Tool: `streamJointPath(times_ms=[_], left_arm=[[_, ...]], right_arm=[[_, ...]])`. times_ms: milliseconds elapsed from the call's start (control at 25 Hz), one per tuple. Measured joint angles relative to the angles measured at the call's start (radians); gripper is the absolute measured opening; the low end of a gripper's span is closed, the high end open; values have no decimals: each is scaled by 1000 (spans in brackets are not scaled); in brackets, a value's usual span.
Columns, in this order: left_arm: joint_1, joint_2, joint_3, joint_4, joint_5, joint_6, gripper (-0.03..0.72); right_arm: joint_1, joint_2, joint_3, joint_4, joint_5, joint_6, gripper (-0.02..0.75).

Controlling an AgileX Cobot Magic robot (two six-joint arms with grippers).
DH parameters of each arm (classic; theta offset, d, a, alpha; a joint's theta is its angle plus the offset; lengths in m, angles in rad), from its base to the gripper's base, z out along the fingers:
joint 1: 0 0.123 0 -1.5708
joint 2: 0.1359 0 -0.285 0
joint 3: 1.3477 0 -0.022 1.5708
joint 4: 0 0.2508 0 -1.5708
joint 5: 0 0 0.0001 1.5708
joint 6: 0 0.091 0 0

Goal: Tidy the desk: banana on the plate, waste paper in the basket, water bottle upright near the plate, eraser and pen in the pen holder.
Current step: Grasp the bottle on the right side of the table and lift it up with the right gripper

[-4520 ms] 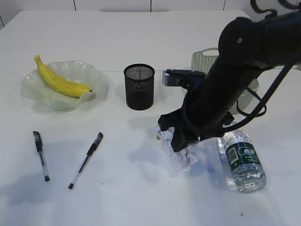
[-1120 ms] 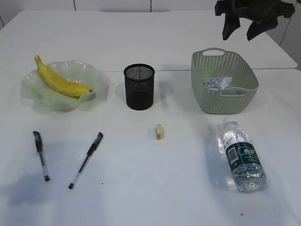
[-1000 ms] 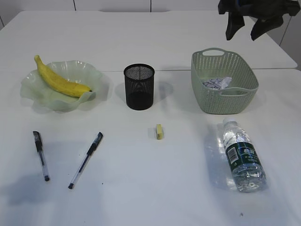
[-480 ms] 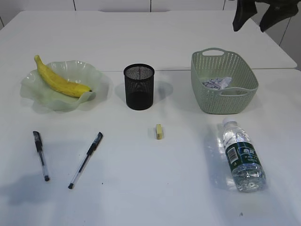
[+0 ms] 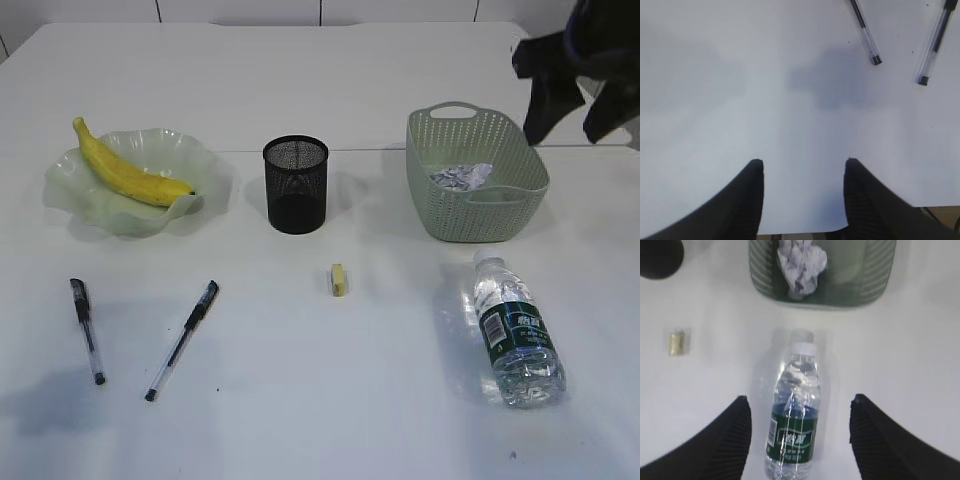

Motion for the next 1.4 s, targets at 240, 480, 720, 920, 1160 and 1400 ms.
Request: streamJointPath(times_ms=[240, 480, 720, 920, 1160, 1400], left_arm=[[0, 0, 0, 2, -2, 0, 363], [0, 0, 0, 2, -4, 0, 363], [0, 0, 0, 2, -6, 0, 363], [0, 0, 0, 2, -9, 0, 363], [0, 0, 0, 2, -16, 0, 363], [0, 0, 0, 2, -23, 0, 363]], right_arm=[[0, -16, 213, 8, -6, -9, 465], [0, -16, 371, 43, -104, -11, 465], [0, 6, 379, 54, -194, -7, 465], [0, 63, 380, 55, -213, -7, 514], [0, 110, 380, 58, -241, -7, 571], [0, 146, 364, 58, -266, -7, 575]])
